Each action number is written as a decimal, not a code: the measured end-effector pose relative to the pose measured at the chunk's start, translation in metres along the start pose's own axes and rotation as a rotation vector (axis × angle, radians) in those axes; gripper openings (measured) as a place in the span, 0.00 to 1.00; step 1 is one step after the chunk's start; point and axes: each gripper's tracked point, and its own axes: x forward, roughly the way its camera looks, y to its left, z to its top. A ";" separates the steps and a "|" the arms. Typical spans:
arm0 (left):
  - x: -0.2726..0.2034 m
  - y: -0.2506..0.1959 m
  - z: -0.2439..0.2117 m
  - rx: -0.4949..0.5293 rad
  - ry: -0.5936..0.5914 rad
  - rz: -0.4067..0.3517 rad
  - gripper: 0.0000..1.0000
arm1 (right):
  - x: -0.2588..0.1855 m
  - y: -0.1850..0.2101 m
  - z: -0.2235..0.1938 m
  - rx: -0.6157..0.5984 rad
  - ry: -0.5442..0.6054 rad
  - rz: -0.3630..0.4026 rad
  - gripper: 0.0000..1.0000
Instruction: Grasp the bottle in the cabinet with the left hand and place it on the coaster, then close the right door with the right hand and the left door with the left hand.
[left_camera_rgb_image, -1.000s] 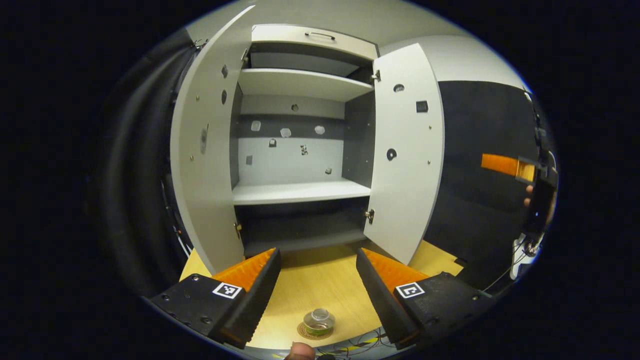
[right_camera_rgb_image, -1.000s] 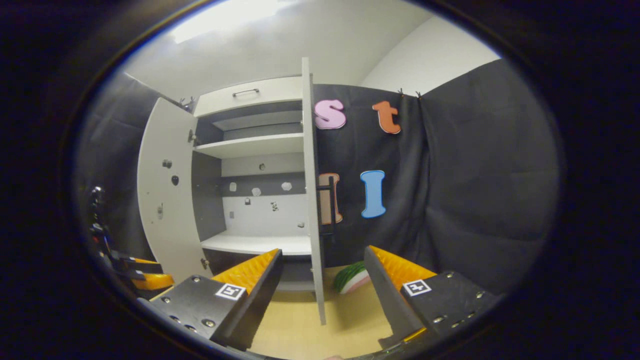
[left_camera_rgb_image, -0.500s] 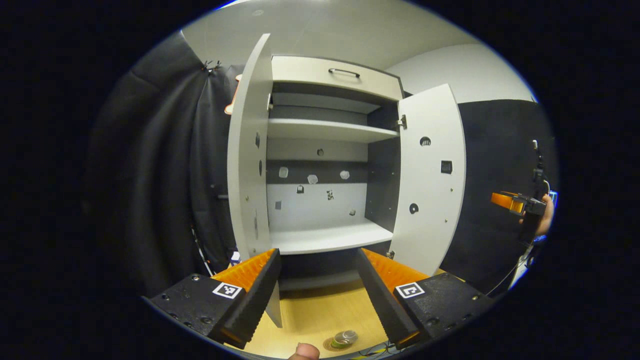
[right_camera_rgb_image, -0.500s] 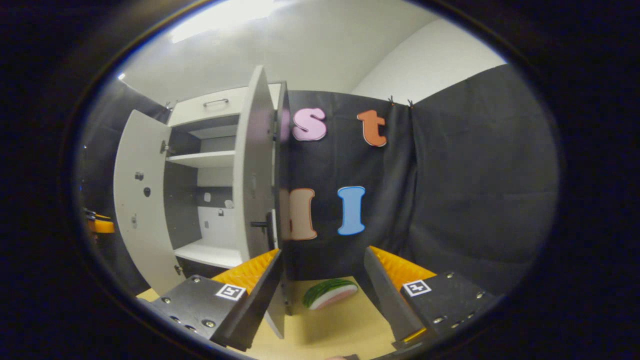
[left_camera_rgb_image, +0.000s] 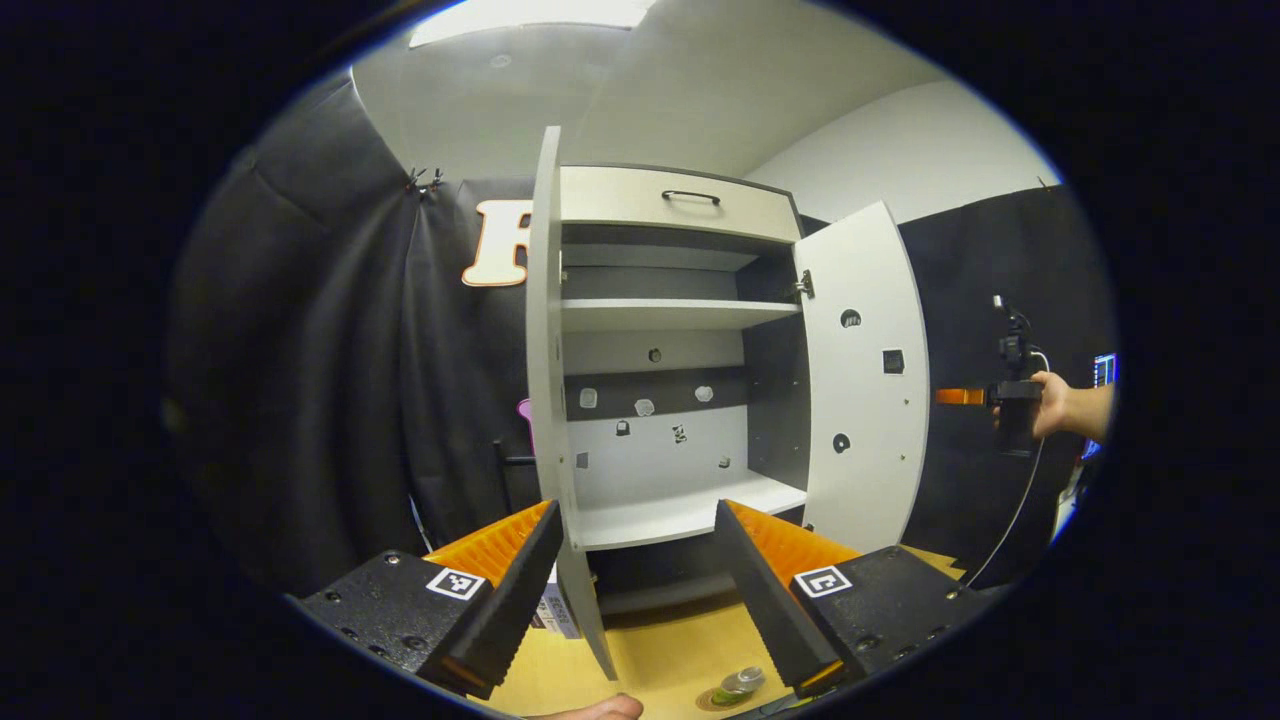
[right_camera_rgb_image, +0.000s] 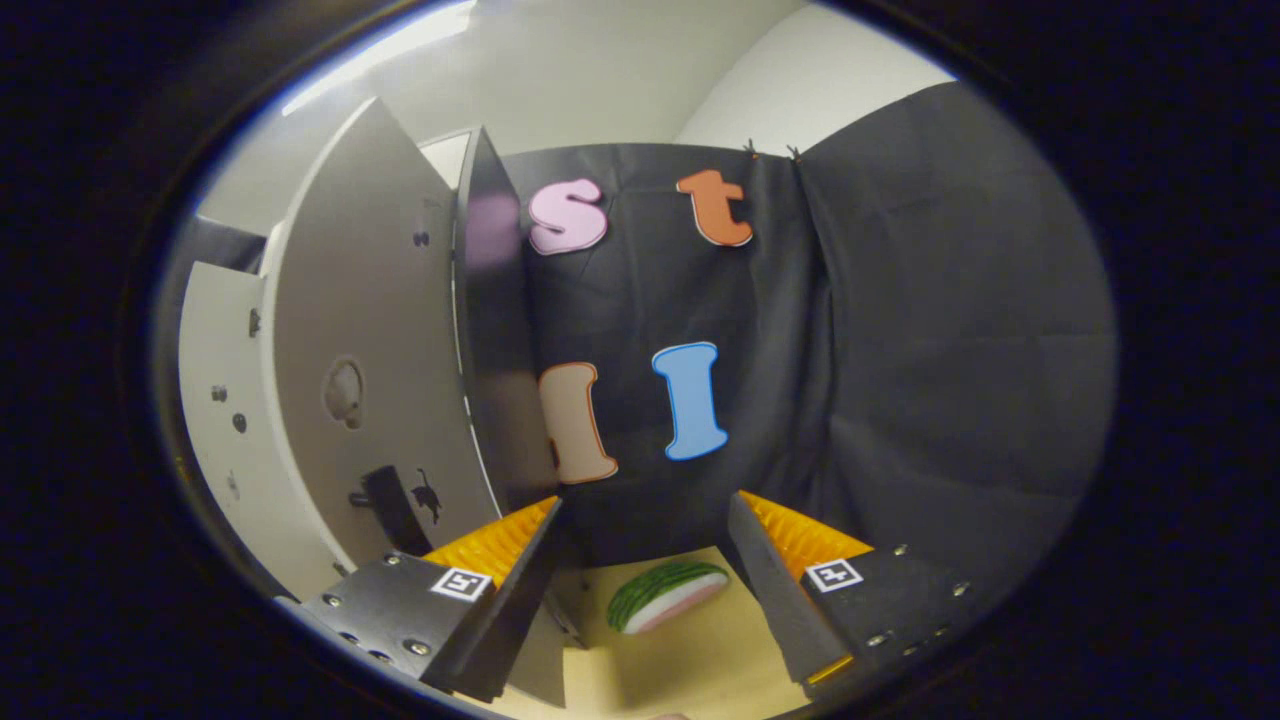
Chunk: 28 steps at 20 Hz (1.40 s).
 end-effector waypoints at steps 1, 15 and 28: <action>-0.001 0.009 0.001 0.009 -0.009 0.006 0.96 | 0.005 0.010 -0.004 -0.025 -0.001 0.021 0.98; 0.004 0.065 0.011 -0.019 -0.040 -0.013 0.96 | -0.002 0.161 -0.017 -0.185 -0.044 0.167 0.69; -0.042 0.047 -0.002 -0.099 0.011 0.026 0.96 | -0.009 0.174 -0.025 -0.093 -0.014 0.017 0.72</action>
